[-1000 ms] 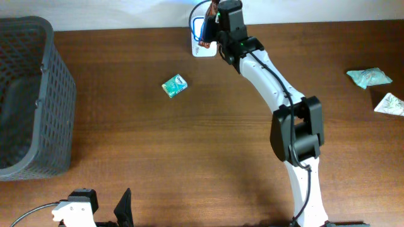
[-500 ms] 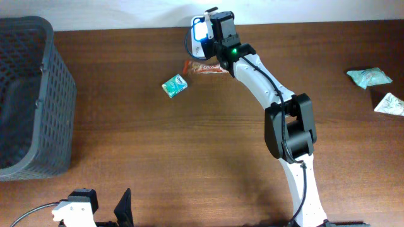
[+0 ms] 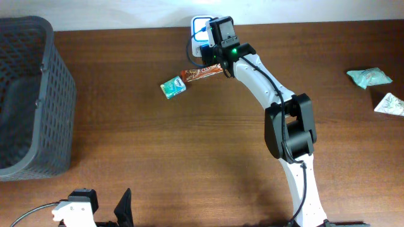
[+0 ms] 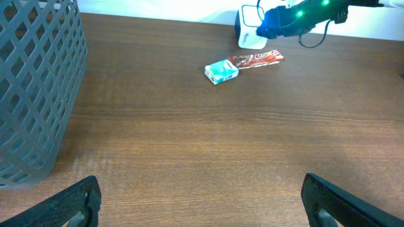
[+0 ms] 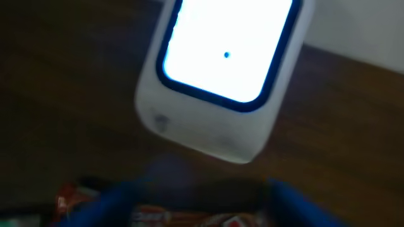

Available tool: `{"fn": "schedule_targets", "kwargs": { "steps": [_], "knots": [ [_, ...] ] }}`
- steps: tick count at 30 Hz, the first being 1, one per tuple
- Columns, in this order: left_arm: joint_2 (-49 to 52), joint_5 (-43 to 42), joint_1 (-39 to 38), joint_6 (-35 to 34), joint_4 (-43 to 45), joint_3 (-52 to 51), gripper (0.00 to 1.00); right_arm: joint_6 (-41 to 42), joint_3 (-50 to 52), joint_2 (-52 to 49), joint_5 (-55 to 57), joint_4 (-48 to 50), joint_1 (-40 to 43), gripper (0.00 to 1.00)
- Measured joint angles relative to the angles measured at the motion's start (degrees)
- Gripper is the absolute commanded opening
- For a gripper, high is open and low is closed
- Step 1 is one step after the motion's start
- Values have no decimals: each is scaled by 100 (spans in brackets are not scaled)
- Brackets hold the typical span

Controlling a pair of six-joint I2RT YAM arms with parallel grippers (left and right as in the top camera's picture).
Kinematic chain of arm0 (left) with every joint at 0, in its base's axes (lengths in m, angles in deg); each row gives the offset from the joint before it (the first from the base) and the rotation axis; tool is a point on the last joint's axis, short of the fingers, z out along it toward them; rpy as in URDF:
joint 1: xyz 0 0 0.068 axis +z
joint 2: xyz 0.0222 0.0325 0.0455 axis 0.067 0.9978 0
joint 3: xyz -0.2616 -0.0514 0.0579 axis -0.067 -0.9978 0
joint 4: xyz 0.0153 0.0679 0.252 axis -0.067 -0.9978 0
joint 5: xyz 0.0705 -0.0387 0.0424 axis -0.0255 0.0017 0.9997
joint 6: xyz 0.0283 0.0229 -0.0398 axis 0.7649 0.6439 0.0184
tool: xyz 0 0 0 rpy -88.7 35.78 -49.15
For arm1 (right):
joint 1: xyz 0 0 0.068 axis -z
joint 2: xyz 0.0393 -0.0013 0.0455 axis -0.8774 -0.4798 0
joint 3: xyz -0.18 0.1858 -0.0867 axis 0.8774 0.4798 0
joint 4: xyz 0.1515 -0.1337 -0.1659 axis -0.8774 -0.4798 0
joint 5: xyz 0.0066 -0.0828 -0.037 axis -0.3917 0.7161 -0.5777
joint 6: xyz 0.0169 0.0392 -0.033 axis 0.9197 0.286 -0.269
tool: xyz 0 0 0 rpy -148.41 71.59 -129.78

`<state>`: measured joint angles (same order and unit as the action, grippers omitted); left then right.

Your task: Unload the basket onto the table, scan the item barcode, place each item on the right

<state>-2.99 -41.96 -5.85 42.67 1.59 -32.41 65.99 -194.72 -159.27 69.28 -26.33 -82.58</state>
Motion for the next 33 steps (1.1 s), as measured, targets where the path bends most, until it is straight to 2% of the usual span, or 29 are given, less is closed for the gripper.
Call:
{"fn": "schedule_targets", "kwargs": {
  "steps": [2, 9, 17, 25, 33],
  "knots": [
    [0, 0, 0, 0, 0, 0, 99, 350, 0, 0, -103, 2, -2, 82],
    [0, 0, 0, 0, -2, 0, 99, 2509, 0, 0, -232, -107, -13, 83],
    [0, 0, 0, 0, -2, 0, 99, 4614, -15, -256, -140, -1078, -24, 79],
    [0, 0, 0, 0, 0, 0, 99, 5180, -81, -302, -140, -1429, -28, 85],
    [0, 0, 0, 0, 0, 0, 99, 5853, -81, -302, -146, -767, -37, 83]
  ]
}}
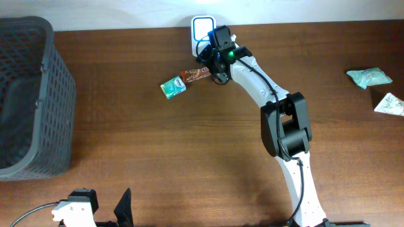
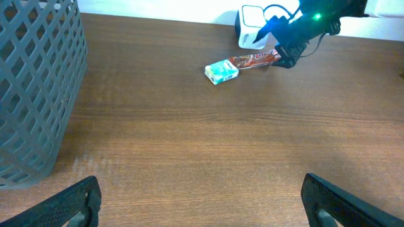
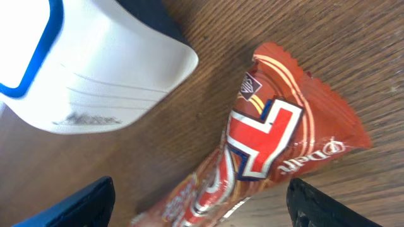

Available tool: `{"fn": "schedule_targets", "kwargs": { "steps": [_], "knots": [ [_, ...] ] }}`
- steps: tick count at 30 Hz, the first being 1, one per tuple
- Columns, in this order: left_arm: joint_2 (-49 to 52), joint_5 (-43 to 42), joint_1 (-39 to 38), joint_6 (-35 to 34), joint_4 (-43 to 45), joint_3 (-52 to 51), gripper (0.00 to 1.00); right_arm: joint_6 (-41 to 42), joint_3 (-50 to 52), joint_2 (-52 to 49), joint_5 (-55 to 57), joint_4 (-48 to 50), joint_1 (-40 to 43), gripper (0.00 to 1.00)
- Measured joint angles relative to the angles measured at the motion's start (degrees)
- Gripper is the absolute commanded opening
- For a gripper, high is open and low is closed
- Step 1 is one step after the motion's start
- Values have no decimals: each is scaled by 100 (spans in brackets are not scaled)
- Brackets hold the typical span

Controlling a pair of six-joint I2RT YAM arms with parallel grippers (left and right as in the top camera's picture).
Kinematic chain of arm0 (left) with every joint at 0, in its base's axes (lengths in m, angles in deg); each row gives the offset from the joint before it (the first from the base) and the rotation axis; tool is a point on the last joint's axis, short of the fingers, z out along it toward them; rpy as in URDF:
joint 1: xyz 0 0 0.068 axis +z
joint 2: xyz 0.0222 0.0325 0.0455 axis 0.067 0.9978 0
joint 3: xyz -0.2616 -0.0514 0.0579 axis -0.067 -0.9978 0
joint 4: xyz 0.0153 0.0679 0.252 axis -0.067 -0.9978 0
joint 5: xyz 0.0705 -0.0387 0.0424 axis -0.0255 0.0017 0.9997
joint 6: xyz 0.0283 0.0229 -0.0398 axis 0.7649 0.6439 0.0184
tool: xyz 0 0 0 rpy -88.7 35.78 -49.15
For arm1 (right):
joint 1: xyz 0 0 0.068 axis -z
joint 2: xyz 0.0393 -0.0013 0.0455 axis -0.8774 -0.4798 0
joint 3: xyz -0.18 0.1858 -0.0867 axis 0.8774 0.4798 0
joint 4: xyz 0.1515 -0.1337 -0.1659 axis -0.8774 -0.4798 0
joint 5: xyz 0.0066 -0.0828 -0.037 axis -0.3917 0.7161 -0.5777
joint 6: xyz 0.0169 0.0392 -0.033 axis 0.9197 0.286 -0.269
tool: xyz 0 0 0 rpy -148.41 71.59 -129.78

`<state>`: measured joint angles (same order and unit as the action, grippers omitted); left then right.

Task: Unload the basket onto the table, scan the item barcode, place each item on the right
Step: 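Hold the red packet in front of the scanner window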

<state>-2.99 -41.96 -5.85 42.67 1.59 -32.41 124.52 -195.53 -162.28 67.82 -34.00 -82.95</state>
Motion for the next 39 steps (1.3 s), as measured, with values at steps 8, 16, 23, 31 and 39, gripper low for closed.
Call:
{"fn": "schedule_targets", "kwargs": {
  "steps": [8, 16, 23, 31, 39],
  "knots": [
    [0, 0, 0, 0, 0, 0, 99, 328, 0, -151, 13, 181, -262, 68],
    [0, 0, 0, 0, -2, 0, 99, 328, -24, -260, 52, 131, -350, 4],
    [0, 0, 0, 0, 0, 0, 99, 94, -101, -282, 48, -195, -280, 4],
    [0, 0, 0, 0, 0, 0, 99, -511, -74, -68, 98, -540, 61, 4],
    [0, 0, 0, 0, 0, 0, 99, -2483, -20, 800, 463, 372, 55, 4]
  ]
}}
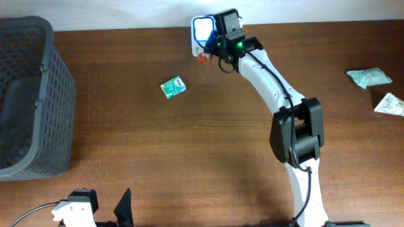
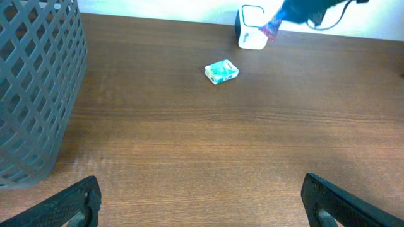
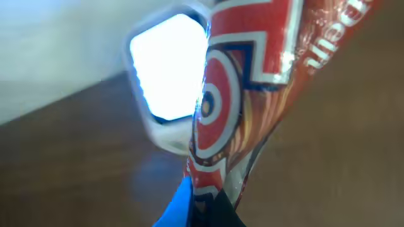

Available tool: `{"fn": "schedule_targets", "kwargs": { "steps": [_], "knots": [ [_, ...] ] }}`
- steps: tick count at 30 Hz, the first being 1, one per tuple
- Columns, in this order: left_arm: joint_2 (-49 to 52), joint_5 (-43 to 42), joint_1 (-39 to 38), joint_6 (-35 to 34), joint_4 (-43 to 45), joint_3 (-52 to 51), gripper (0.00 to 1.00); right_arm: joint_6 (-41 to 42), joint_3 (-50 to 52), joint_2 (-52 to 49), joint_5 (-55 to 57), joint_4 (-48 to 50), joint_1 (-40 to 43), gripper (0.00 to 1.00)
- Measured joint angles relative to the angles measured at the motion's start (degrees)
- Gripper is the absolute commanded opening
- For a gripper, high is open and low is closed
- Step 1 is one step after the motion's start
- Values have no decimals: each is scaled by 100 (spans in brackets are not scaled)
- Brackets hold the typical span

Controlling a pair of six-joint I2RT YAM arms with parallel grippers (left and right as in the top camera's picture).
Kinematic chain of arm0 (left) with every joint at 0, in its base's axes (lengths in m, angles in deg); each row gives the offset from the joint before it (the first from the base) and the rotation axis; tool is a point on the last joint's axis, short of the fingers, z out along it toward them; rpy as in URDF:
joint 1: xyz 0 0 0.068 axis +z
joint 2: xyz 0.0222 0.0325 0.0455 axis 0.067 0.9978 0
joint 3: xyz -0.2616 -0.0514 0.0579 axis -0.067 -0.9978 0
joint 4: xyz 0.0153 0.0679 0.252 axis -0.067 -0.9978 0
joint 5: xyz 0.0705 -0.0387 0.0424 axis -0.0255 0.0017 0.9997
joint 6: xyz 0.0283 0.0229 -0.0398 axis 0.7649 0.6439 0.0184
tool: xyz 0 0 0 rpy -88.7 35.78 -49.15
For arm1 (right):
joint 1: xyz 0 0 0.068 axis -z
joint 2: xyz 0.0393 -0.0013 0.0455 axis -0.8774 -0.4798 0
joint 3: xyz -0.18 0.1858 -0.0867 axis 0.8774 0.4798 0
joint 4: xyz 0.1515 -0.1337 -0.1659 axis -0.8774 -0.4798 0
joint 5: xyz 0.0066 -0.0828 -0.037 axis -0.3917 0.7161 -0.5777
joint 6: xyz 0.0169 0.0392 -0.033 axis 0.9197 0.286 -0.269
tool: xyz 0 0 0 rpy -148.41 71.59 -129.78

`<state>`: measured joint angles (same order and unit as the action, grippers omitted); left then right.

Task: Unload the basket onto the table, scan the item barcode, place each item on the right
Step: 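Hold the red packet in front of the scanner window, then carry the red packet to the right table edge and release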

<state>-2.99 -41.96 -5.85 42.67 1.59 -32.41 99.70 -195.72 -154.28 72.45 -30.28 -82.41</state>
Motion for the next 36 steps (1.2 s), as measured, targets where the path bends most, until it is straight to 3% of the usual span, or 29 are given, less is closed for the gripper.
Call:
{"fn": "schedule_targets", "kwargs": {
  "steps": [2, 10, 16, 24, 29, 36],
  "knots": [
    [0, 0, 0, 0, 0, 0, 99, -785, -2, 48, 4, 378, -90, 4],
    [0, 0, 0, 0, 0, 0, 99, -2581, 0, 46, 4, 944, -225, 4],
    [0, 0, 0, 0, -2, 0, 99, -2986, 0, -155, 61, 953, -173, 4],
    [0, 0, 0, 0, 0, 0, 99, -2529, 2, -278, 85, 706, 177, 4],
    [0, 0, 0, 0, 0, 0, 99, -1257, 2, -254, 87, -98, 966, 4],
    [0, 0, 0, 0, 0, 0, 99, 387, -2, -177, 131, -2011, 2710, 4]
  ]
}}
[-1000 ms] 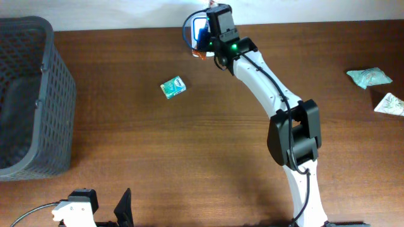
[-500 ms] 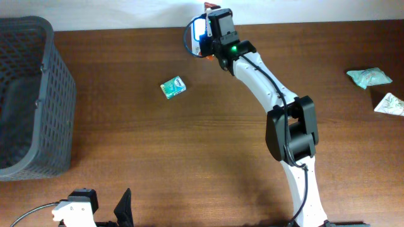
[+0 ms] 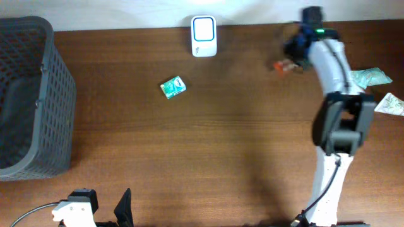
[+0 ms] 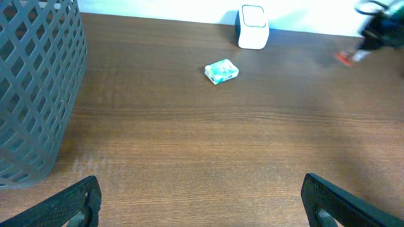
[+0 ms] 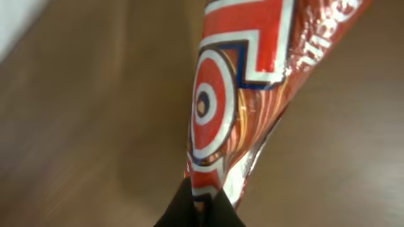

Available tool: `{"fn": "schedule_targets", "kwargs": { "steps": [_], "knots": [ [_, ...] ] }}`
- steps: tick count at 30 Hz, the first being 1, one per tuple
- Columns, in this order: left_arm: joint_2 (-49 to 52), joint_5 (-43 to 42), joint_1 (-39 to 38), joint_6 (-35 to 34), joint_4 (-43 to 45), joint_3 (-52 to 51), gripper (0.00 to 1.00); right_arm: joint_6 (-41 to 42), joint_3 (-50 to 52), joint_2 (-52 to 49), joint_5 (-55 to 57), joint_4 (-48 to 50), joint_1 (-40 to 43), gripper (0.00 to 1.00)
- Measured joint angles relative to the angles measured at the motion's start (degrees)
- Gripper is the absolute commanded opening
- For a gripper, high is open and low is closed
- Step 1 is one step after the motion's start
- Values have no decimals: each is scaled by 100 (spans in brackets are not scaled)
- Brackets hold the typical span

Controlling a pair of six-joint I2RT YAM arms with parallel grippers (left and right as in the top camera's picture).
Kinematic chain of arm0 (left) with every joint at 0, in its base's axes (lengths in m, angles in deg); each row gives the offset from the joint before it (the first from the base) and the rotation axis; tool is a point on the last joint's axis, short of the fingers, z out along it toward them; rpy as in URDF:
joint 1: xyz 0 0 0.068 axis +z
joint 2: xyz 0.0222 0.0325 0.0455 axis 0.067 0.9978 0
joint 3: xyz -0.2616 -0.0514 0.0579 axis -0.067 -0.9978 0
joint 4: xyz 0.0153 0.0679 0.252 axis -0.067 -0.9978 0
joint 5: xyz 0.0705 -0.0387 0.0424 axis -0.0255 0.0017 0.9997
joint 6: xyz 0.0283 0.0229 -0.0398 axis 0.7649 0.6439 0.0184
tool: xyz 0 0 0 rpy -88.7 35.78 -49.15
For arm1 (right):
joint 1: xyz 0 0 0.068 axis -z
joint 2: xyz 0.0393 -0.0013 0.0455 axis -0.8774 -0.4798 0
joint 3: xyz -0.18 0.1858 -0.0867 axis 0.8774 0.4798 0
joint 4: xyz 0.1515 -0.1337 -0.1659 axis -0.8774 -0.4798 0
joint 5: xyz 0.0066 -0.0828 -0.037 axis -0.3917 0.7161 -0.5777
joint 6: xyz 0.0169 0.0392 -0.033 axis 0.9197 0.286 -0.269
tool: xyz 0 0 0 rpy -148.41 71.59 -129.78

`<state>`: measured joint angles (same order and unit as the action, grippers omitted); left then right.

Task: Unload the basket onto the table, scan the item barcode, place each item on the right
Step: 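Carry the red packet to the right table edge and release, then move the right gripper to the green tissue pack and grasp it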

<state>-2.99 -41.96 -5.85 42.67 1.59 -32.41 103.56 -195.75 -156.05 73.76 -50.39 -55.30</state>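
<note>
My right gripper [image 3: 295, 57] is shut on the red snack wrapper [image 3: 285, 66], holding it above the table at the back right; the wrapper [image 5: 252, 82] fills the right wrist view, pinched at its lower end. The white barcode scanner [image 3: 204, 28] stands at the back edge, well to the left of the wrapper, and shows again as the scanner [image 4: 253, 26] in the left wrist view. A teal packet [image 3: 173, 87] lies on the table. My left gripper [image 4: 202, 202] is open over bare table at the front.
A grey mesh basket [image 3: 28, 94] stands at the left edge. Two pale green packets [image 3: 369, 77] lie at the far right, near the right arm. The brown table [image 3: 208, 151] spreads between them.
My right gripper has moved from right in front of the scanner far to the right, still shut on the red wrapper. The left arm has not moved.
My right gripper hovered by the scanner with the wrapper lying on the table beside the teal packet. Then it stood open around the wrapper. Then it held the wrapper up against the lit scanner face, and now holds it far right of the scanner.
</note>
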Motion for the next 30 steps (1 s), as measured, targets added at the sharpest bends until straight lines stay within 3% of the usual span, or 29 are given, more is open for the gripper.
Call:
{"fn": "schedule_targets", "kwargs": {
  "steps": [4, 8, 16, 21, 22, 23, 25, 26, 28, 30],
  "knots": [
    [0, -2, 0, 0, -2, 0, 99, 894, 0, 2, 24, -802, 881, 4],
    [0, 0, 0, 0, -2, 0, 99, 1174, 0, 9, 22, -1019, 1388, 4],
    [0, 0, 0, 0, -2, 0, 99, 1174, 0, 35, 1047, -1019, 1655, 4],
    [0, 0, 0, 0, -2, 0, 99, 549, 0, 35, 2024, -658, 1672, 5],
    [0, 0, 0, 0, -2, 0, 99, 426, 0, 35, 2105, -649, 1676, 8],
    [0, 0, 0, 0, -2, 0, 99, 341, 0, 35, 2159, -656, 1683, 20],
    [0, 0, 0, -2, -2, 0, 99, 181, 0, 35, 2210, -660, 1700, 69],
    [0, 0, 0, 0, -2, 0, 99, 164, 0, 35, 2201, -654, 1709, 82],
    [0, 0, 0, 0, -2, 0, 99, 109, 0, 35, 2140, -660, 1720, 81],
    [0, 0, 0, 0, -2, 0, 99, 61, 0, 35, 2035, -704, 1720, 75]
  ]
}}
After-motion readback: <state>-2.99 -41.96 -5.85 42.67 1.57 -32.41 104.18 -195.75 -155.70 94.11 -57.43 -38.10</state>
